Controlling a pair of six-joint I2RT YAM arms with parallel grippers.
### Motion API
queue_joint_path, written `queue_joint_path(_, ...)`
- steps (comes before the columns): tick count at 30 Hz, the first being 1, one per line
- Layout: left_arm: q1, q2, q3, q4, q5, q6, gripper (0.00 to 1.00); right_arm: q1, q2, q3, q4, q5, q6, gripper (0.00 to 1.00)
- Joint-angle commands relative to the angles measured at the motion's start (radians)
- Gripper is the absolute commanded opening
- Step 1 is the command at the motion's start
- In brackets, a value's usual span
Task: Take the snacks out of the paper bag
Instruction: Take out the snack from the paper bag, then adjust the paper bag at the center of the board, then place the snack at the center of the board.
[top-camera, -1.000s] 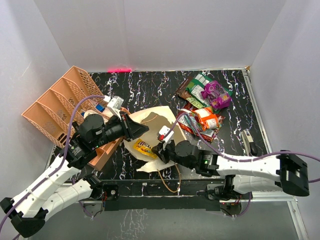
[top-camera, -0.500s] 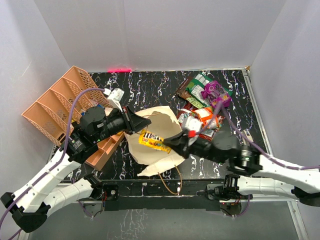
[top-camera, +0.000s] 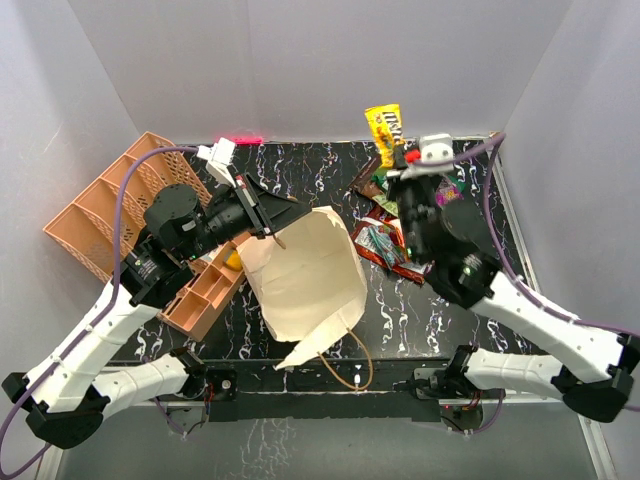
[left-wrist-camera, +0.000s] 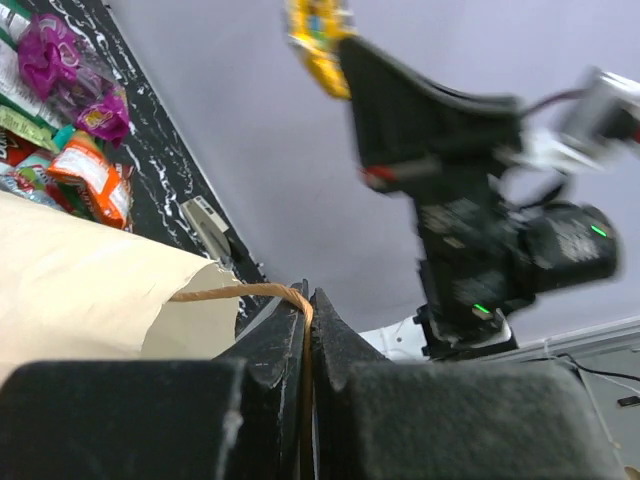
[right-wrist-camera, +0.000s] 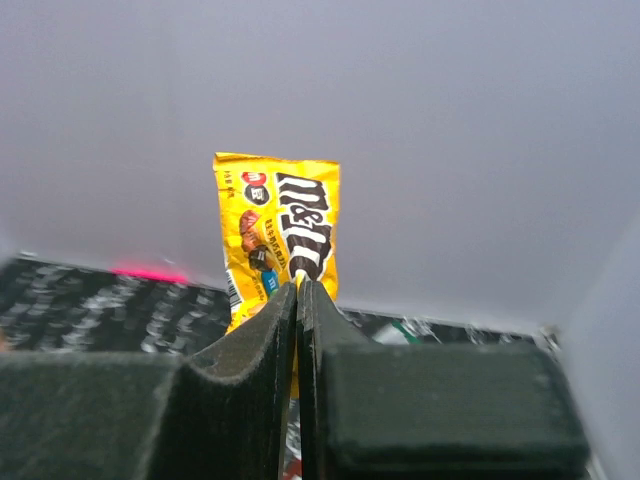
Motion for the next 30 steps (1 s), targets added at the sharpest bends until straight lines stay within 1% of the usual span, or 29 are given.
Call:
queue_joint_path(1,-0.003,0.000,0.070,0.048,-0.006,-0.048,0.00,-0.266,0.059,0.018,-0.116,-0.058,0.182,0.07)
queue_joint_path(4,-0.003,0.047,0.133,0.080,0.032,-0.057,0.00,-0.410,0.109,-0.025,-0.203,-0.192,0.316,0.07)
queue_joint_path(7,-0.003,0.077,0.182,0.026,0.026,-0.075,0.00,-0.520,0.145,-0.092,-0.215,-0.289,0.413,0.07)
queue_joint_path(9,-0.003,0.068,0.155,0.053,0.024,-0.080,0.00,-0.587,0.168,-0.136,-0.208,-0.351,0.458,0.07)
queue_joint_path(13,-0.003,0.044,0.035,0.172,0.029,-0.137,0.00,-0.680,0.225,-0.198,-0.183,-0.436,0.503,0.07)
queue_joint_path(17,-0.003,0.075,-0.020,0.222,0.039,-0.191,0.00,-0.722,0.257,-0.240,-0.161,-0.493,0.523,0.07)
queue_joint_path(21,-0.003,0.126,-0.069,0.377,0.133,-0.291,0.00,-0.730,0.287,-0.252,-0.154,-0.517,0.514,0.07)
queue_joint_path(24,-0.004,0.137,-0.069,0.422,0.166,-0.304,0.00,-0.730,0.310,-0.251,-0.151,-0.542,0.494,0.07)
queue_joint_path(26,-0.003,0.120,-0.068,0.414,0.164,-0.283,0.00,-0.730,0.324,-0.250,-0.151,-0.557,0.484,0.07)
queue_joint_path(30,-0.003,0.051,-0.068,0.294,0.068,-0.212,0.00,-0.730,0.342,-0.244,-0.147,-0.579,0.480,0.07)
